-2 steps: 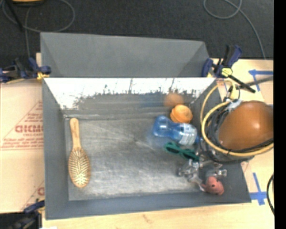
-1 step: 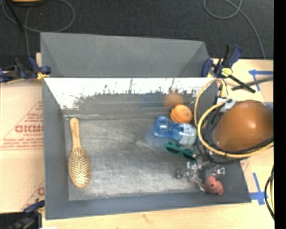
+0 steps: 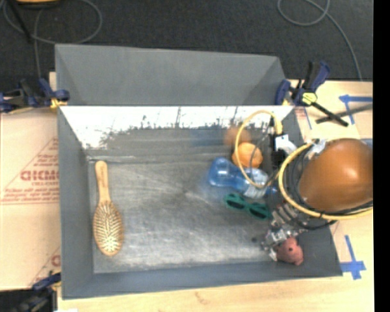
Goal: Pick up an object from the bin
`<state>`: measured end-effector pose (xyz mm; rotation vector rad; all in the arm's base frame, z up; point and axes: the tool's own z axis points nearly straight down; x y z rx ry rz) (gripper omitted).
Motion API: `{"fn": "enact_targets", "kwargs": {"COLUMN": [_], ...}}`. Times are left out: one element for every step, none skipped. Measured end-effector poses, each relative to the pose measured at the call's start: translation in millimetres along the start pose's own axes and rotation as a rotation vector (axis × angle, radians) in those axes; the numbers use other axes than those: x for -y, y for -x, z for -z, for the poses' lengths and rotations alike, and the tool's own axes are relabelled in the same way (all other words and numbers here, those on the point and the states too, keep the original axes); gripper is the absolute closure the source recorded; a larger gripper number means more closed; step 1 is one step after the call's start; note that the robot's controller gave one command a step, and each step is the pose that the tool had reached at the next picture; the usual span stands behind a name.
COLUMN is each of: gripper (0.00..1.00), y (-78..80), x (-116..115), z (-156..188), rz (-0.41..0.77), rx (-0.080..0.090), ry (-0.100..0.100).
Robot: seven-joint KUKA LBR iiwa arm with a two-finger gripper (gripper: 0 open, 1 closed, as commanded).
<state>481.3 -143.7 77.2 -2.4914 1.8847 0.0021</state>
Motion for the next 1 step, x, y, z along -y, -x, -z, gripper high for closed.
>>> {"fn": "enact_targets", "kwargs": {"gripper": [1.0], "y": [0.0], "x": [0.1], "z": [0.0], "rz": [-0.001], "rx": [0.0], "ry": [0.0]}}
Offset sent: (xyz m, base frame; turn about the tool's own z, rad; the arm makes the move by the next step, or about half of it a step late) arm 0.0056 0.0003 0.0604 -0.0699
